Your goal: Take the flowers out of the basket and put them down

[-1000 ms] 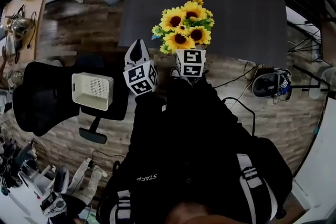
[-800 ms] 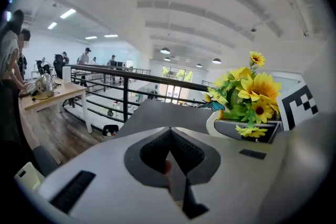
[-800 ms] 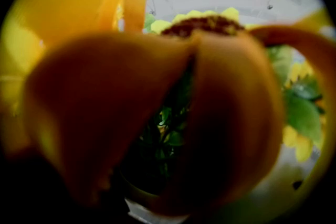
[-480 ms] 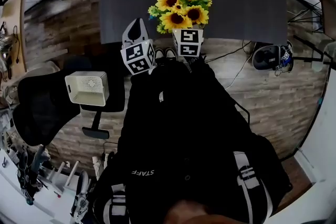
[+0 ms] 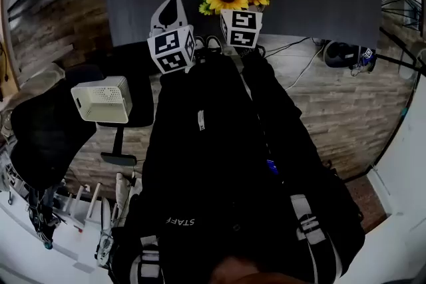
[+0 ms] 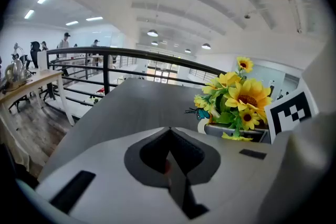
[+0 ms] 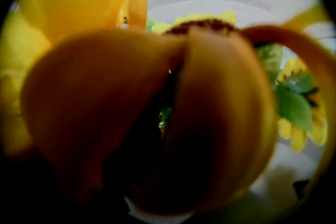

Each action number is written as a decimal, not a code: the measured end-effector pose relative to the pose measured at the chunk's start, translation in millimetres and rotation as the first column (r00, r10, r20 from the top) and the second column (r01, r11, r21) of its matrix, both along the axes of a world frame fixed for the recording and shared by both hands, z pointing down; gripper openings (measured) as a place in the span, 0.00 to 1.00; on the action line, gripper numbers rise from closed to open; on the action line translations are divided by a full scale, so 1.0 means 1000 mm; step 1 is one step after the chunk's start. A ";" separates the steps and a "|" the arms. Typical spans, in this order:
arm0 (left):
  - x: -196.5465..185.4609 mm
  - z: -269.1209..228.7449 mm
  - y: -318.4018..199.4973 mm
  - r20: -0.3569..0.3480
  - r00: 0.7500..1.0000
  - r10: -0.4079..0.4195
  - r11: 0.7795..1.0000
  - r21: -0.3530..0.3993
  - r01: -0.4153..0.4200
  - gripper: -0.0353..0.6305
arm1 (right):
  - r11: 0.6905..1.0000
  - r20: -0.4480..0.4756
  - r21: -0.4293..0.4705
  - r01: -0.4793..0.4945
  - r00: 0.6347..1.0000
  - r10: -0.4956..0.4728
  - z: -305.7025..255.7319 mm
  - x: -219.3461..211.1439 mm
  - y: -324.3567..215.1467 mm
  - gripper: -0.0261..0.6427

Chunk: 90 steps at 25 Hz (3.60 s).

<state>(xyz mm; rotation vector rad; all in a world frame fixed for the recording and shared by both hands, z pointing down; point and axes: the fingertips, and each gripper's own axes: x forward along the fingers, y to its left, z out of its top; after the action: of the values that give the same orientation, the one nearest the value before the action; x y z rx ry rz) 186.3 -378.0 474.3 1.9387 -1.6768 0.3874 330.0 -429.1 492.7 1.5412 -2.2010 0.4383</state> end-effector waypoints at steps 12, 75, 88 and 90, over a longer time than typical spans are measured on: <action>-0.007 0.025 -0.004 0.000 1.000 -0.004 1.000 -0.025 0.004 0.05 | 1.000 0.008 -0.018 0.000 1.000 0.000 0.046 -0.004 -0.014 0.82; 0.077 -0.349 0.015 0.018 0.977 0.210 0.874 0.445 -0.196 0.05 | 0.896 0.135 0.443 0.012 0.988 -0.080 -0.392 0.020 0.070 0.06; 0.081 -0.347 0.008 0.010 0.973 0.230 0.870 0.447 -0.210 0.05 | 0.890 0.131 0.457 0.005 0.989 -0.073 -0.394 0.021 0.065 0.06; 0.078 -0.346 0.008 0.009 0.973 0.228 0.870 0.446 -0.209 0.05 | 0.888 0.132 0.459 0.002 0.989 -0.070 -0.394 0.020 0.064 0.06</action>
<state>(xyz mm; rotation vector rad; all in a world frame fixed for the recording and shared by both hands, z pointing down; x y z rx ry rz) 264.5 -370.3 128.0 2.4643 -1.6229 0.0354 349.7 -365.0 98.6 1.7391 -2.5758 0.0083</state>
